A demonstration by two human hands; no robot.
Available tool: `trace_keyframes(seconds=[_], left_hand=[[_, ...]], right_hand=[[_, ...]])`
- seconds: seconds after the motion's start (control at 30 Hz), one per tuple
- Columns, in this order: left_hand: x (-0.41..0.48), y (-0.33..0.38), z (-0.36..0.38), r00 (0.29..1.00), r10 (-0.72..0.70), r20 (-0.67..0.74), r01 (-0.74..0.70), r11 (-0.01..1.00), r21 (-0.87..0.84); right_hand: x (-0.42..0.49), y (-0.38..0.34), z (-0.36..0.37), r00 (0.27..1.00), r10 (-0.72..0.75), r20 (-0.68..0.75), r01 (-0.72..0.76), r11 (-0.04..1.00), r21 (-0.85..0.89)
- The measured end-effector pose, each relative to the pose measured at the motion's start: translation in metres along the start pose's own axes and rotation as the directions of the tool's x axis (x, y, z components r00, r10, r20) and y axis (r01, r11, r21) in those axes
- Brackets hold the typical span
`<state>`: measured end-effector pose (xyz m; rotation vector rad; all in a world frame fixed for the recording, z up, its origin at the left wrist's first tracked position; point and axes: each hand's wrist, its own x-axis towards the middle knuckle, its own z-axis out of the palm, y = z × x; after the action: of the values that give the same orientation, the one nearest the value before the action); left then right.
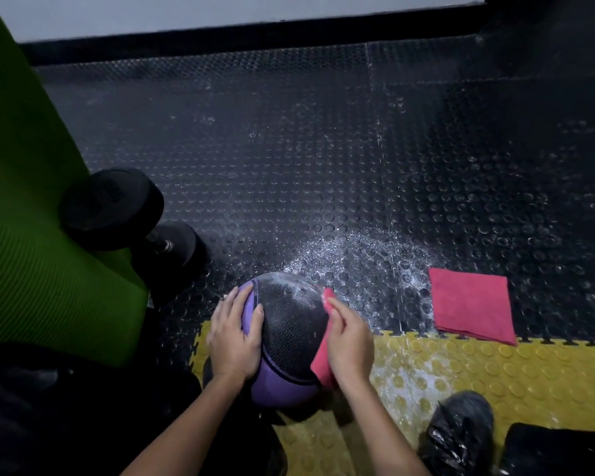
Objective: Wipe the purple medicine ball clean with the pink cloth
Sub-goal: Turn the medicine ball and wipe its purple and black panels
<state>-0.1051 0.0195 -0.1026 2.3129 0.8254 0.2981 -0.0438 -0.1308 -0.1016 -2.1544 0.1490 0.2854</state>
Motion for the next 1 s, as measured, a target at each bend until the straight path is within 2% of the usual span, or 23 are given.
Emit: trace_keyframes(seconds=[0.07,0.13,0.2,0.27,0.33,0.37,0.43,0.5,0.57,0.63,0.73,0.8,0.83,0.9,0.97,1.0], left_hand=[[0.0,0.002,0.001,1.0,0.006,0.011,-0.007,1.0,0.024],[-0.001,0.001,0.001,1.0,0.019,0.013,-0.019,0.999,0.041],[0.0,-0.002,0.001,1.0,0.021,0.0,-0.021,0.999,0.034],[0.001,-0.005,0.002,1.0,0.013,-0.009,-0.012,1.0,0.023],[0.0,-0.006,0.002,1.0,0.007,-0.008,-0.006,1.0,0.015],[0.0,-0.005,0.001,1.0,0.002,-0.006,-0.002,1.0,0.013],[0.001,-0.001,0.001,1.0,-0.001,0.004,0.001,1.0,0.027],[0.001,0.001,0.002,1.0,0.005,0.018,-0.006,0.999,0.049],[0.0,0.002,0.002,1.0,0.009,0.023,-0.011,0.998,0.055],[0.001,0.0,0.002,1.0,0.005,0.011,-0.006,0.999,0.043],[0.001,-0.002,0.002,1.0,-0.011,-0.016,0.011,1.0,0.001],[-0.001,-0.001,0.002,0.999,-0.025,-0.025,0.024,0.999,-0.022],[-0.002,0.0,0.001,0.999,-0.035,-0.019,0.035,0.999,-0.019],[-0.002,0.003,0.0,0.999,-0.043,-0.001,0.043,0.999,0.015],[-0.002,0.006,0.0,0.999,-0.031,0.013,0.03,0.998,0.048],[-0.002,0.007,0.001,1.0,-0.025,0.019,0.023,0.998,0.06]], right_hand=[[0.007,0.012,-0.006,0.982,0.182,0.038,-0.184,0.982,0.051],[0.005,0.008,-0.008,0.977,0.21,0.039,-0.21,0.978,-0.005],[-0.006,-0.01,-0.005,0.997,0.07,-0.006,-0.071,0.996,-0.061],[-0.021,-0.024,0.002,0.989,-0.147,0.001,0.146,0.984,-0.104],[-0.027,-0.027,0.006,0.971,-0.238,0.006,0.237,0.962,-0.137],[-0.024,-0.025,0.005,0.976,-0.216,-0.013,0.213,0.968,-0.129],[-0.013,-0.012,0.001,0.999,-0.027,-0.046,0.025,0.998,-0.049],[0.001,0.004,-0.006,0.98,0.2,-0.006,-0.2,0.979,0.049],[0.004,0.008,-0.011,0.959,0.28,0.045,-0.281,0.959,0.044],[-0.001,-0.003,-0.01,0.977,0.211,0.019,-0.211,0.978,-0.004],[-0.016,-0.024,-0.001,0.997,-0.074,-0.003,0.074,0.994,-0.077],[-0.019,-0.025,0.003,0.986,-0.163,-0.027,0.161,0.984,-0.083],[-0.016,-0.021,0.003,0.991,-0.123,-0.053,0.12,0.991,-0.057],[-0.006,-0.006,-0.003,0.994,0.08,-0.069,-0.078,0.996,0.035],[0.0,0.006,-0.01,0.967,0.256,-0.005,-0.255,0.965,0.067],[0.0,0.007,-0.012,0.961,0.278,0.009,-0.278,0.96,0.039]])
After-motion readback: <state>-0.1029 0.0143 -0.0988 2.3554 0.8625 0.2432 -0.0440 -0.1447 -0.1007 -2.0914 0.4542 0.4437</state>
